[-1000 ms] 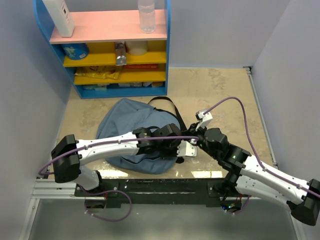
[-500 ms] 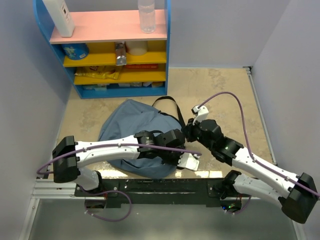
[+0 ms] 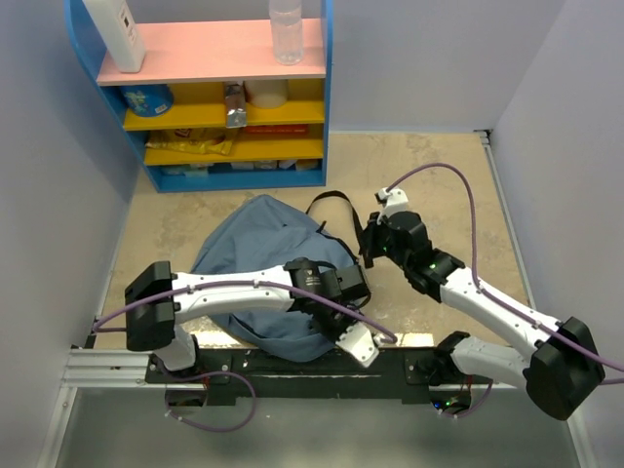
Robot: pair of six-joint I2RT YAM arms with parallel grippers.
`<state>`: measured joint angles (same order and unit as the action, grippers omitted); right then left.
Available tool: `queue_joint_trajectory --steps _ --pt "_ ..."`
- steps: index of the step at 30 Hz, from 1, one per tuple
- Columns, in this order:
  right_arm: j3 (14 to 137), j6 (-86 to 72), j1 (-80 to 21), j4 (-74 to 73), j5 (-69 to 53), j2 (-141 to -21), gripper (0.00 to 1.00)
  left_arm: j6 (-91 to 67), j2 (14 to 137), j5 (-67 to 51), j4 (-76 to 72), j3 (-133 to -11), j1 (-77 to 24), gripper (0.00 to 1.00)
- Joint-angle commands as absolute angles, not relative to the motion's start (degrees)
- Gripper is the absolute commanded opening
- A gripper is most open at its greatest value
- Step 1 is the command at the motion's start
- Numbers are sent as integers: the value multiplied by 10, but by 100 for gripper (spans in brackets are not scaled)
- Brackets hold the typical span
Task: Pack the student bag
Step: Zip the student bag at the center of the board.
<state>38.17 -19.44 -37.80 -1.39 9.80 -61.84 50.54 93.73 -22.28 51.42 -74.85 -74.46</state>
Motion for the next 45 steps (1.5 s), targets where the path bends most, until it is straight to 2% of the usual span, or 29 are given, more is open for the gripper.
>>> queue_joint_trajectory --steps 1,6,11,17,24,28,35,36,39,40,41,42,44,45 --pt "444 -167 -300 120 172 -608 0 533 876 -333 596 -722 -816 0" --pt "484 -156 -284 119 151 -627 0 572 793 -287 567 -669 -861 0" --pt "489 -172 -284 155 174 -669 0 585 819 -297 663 -699 -875 0" --pt "503 -171 -281 202 176 -746 0 598 802 -290 705 -686 -884 0" --pt "596 -170 -280 204 157 -832 0 627 792 -249 728 -688 -924 0" --pt "592 -167 -281 182 119 -798 0 608 786 -224 715 -691 -921 0" --pt "477 -193 -300 145 55 -664 0 615 750 -213 688 -711 -853 5" --pt "464 -197 -300 141 48 -651 0 621 742 -197 691 -703 -856 8" --pt "426 -216 -302 108 28 -604 0 633 733 -138 723 -677 -856 8" --pt "418 -221 -301 88 21 -592 4 633 732 -124 728 -670 -852 7" --pt "398 -238 -301 83 12 -581 31 634 728 -116 733 -659 -846 7" --pt "389 -246 -301 81 -14 -570 41 633 723 -115 739 -656 -833 7" --pt "373 -260 -301 65 -42 -567 54 633 718 -106 746 -638 -831 5" --pt "368 -265 -301 61 -62 -566 57 632 718 -89 753 -630 -831 3"
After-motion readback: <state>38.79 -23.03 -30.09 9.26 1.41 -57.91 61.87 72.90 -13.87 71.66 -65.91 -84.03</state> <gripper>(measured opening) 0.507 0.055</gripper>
